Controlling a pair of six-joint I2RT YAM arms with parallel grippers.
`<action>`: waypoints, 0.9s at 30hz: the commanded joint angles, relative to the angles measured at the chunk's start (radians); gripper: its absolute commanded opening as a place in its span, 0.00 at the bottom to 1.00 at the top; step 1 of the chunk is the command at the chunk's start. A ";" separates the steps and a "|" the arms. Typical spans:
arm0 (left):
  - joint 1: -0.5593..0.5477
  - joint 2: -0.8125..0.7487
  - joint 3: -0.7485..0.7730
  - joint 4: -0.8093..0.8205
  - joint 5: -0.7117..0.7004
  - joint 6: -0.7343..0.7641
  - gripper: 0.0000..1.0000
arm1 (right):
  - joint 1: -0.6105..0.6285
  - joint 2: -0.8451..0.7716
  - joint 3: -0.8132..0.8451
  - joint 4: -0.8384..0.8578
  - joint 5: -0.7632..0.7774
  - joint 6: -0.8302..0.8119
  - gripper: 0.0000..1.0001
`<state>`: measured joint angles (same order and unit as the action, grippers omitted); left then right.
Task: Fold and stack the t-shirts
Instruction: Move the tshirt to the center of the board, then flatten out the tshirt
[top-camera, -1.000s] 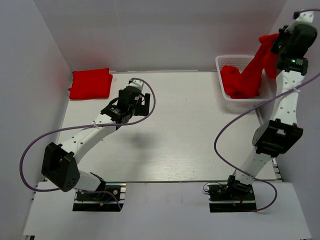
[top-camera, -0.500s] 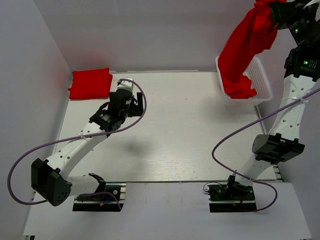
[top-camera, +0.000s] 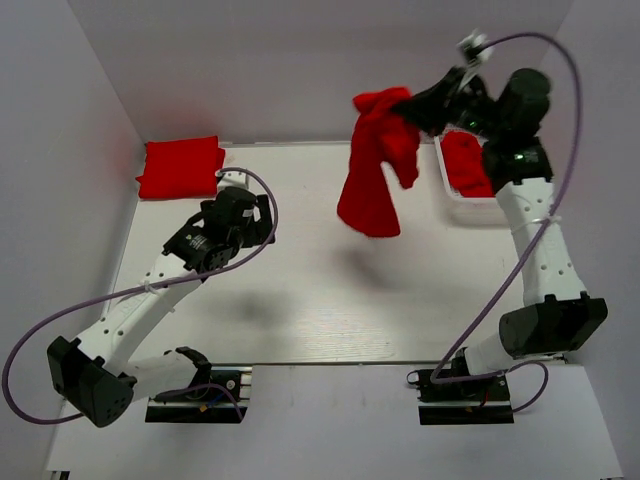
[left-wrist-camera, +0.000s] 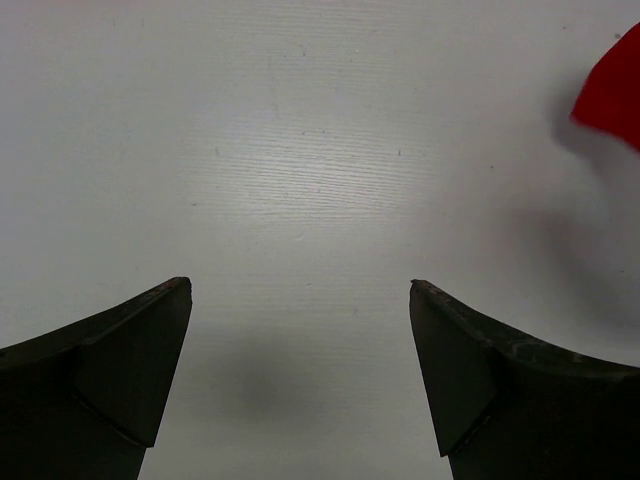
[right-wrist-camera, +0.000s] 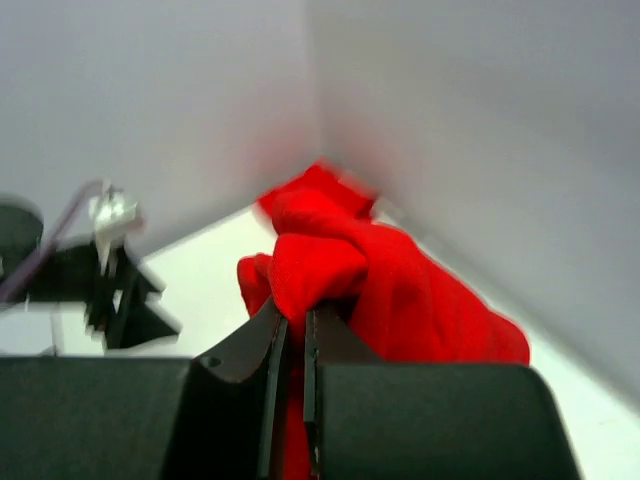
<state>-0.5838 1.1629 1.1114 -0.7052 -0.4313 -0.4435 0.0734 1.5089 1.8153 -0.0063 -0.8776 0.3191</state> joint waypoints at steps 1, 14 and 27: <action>0.006 -0.069 0.016 -0.071 -0.046 -0.066 1.00 | 0.104 -0.019 -0.187 -0.077 0.051 -0.170 0.00; 0.006 -0.046 -0.010 -0.094 -0.005 -0.063 1.00 | 0.315 0.071 -0.717 -0.027 0.449 -0.173 0.90; 0.006 0.115 -0.077 -0.085 0.242 0.016 1.00 | 0.315 -0.130 -0.671 -0.425 0.764 -0.259 0.90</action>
<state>-0.5835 1.2911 1.0752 -0.7841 -0.2710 -0.4263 0.3847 1.3991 1.1328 -0.2699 -0.1848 0.1074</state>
